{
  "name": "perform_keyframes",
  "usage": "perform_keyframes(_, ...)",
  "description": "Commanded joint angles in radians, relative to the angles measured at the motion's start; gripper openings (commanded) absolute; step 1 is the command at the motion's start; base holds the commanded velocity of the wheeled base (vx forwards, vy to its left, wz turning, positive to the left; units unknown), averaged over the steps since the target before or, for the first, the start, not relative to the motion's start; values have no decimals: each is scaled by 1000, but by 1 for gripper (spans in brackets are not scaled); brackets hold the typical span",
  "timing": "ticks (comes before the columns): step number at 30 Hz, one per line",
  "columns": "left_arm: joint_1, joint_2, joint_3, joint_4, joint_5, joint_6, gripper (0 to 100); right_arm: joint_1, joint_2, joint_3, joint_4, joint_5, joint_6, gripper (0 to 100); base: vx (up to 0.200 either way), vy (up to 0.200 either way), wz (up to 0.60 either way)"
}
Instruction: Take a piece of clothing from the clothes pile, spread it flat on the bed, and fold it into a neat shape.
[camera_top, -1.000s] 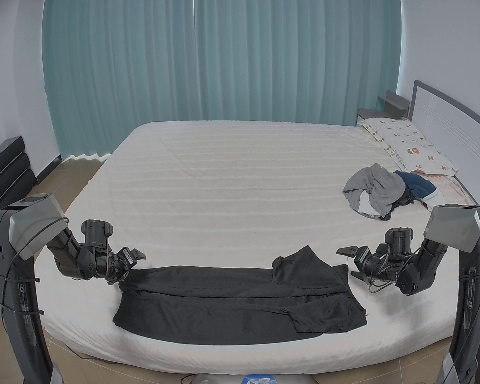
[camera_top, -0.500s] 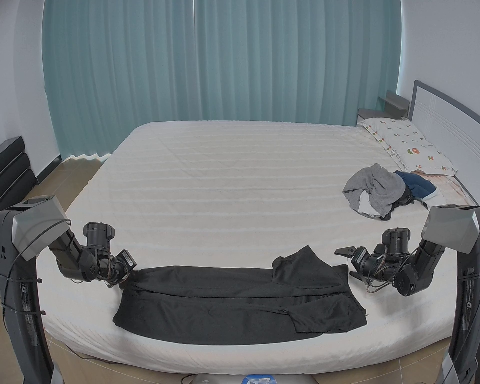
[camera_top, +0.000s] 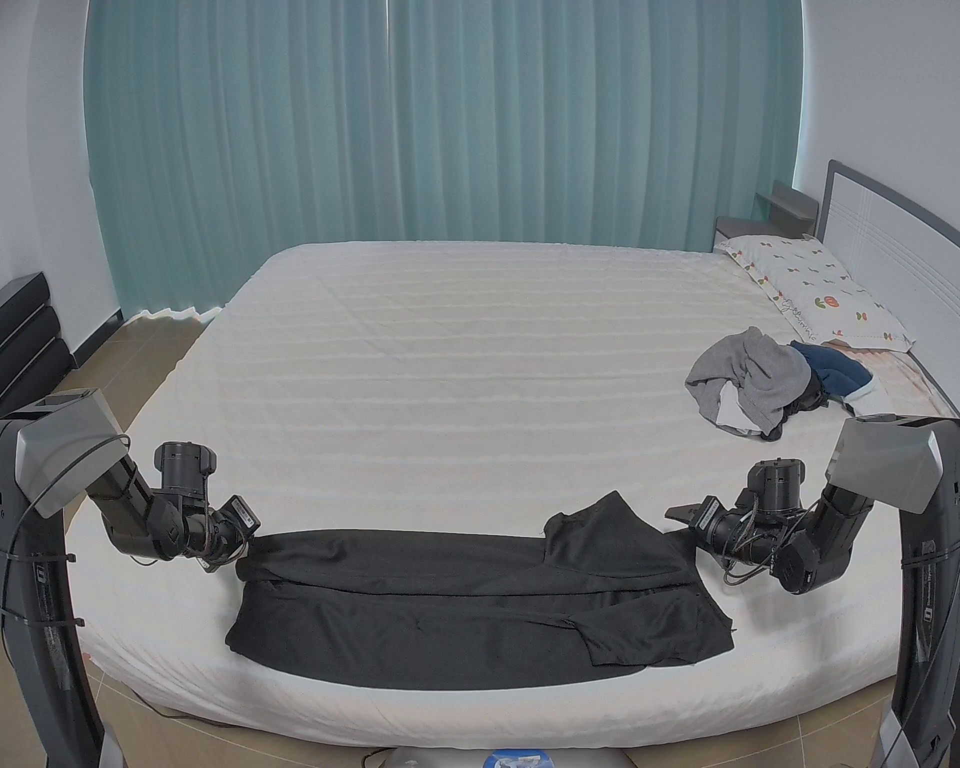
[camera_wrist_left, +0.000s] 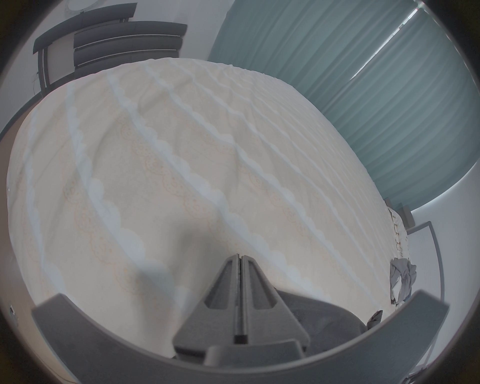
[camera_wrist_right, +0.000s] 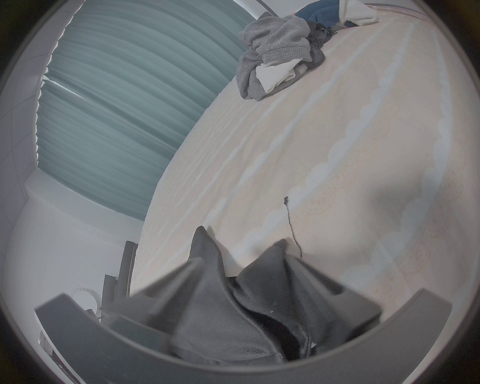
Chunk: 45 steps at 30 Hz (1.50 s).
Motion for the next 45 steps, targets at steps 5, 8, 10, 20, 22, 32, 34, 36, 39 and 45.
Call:
perform_keyframes(5,3,3,0,-2,0,-2,0,-13,8,-3,-4,-20,-4,0,0,0,0)
perform_keyframes(8,3,7,-6,-2,-2,-3,0,-13,23,-10,-55,-45,-1,0,0,0,0)
perform_keyframes(10,6,10,-8,-17,0,-9,0,-13,40,-10,-104,-57,-3,0,0,0,0)
perform_keyframes(20,7,26,-5,-97,4,-38,0,-34,57,-17,-148,-63,-6,0,0,0,0)
perform_keyframes(22,7,26,-3,-97,6,-37,0,-34,58,-19,-148,-63,-6,0,0,0,0)
perform_keyframes(32,7,26,0,-91,7,-35,100,-36,66,-22,-147,-62,-6,100,0,0,0)
perform_keyframes(34,7,26,0,-91,7,-34,100,-36,66,-19,-151,-60,-6,100,0,0,0)
perform_keyframes(36,7,26,0,-93,7,-31,100,-37,60,-14,-156,-57,2,100,0,0,0)
perform_keyframes(39,7,26,1,-93,6,-34,100,-48,20,-2,-158,-60,12,100,0,0,0)
perform_keyframes(45,26,13,1,-80,-25,-52,100,-40,-84,82,-153,-31,37,100,0,0,0)
